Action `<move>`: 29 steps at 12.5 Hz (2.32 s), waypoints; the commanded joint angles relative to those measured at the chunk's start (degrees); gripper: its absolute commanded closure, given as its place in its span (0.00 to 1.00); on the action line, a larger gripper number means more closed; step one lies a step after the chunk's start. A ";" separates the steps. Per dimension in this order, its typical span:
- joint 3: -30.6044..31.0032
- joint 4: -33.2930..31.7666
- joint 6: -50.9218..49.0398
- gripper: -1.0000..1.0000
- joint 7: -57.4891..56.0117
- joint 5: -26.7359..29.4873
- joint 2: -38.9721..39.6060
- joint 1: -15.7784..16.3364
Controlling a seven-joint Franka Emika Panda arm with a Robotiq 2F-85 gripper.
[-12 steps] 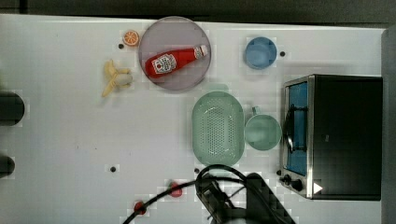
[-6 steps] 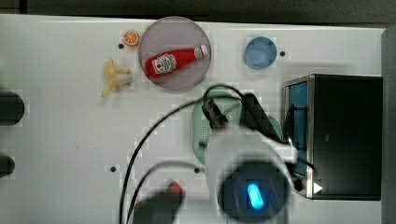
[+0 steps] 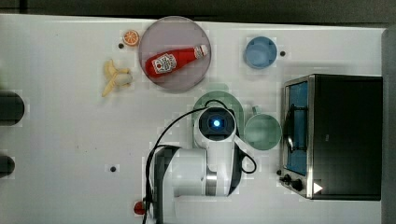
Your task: Drag strainer right to left.
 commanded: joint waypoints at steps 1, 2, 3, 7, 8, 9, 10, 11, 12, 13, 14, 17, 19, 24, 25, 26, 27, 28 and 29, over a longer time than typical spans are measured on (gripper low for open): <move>-0.63 2.71 7.39 0.00 5.37 0.33 3.72 0.30; -0.62 2.63 10.12 0.00 5.40 0.36 6.49 0.37; -0.59 2.51 12.23 0.00 5.42 0.38 9.04 0.49; 0.40 2.37 18.80 0.00 10.10 0.81 14.11 1.49; 0.82 2.16 18.91 0.00 12.53 0.81 14.19 1.89; 1.46 1.84 18.91 0.00 13.54 0.81 14.20 2.39; 1.83 1.76 18.90 0.00 13.90 0.81 14.22 2.95; 2.20 1.76 18.90 0.00 13.91 0.81 14.23 3.48; 2.44 1.74 18.90 0.00 13.97 0.82 14.25 4.10; 2.61 1.83 18.89 0.00 14.12 0.84 14.26 4.76; 2.87 1.93 18.89 0.00 14.67 1.10 14.26 5.46; 3.52 2.00 18.79 0.00 15.54 1.73 14.30 8.36; 3.95 2.06 18.81 0.00 19.11 1.82 14.37 10.44; 6.32 2.97 18.75 0.00 31.19 1.84 14.43 15.59; 6.78 3.20 18.76 0.00 32.72 1.84 14.47 16.56; 7.10 3.57 18.78 0.00 33.61 1.84 14.61 17.53; 7.36 4.12 18.73 0.00 34.66 1.90 14.94 18.45; 7.54 4.78 18.71 0.00 35.46 1.93 15.50 19.42; 7.56 5.68 18.72 0.00 36.04 2.02 16.26 20.47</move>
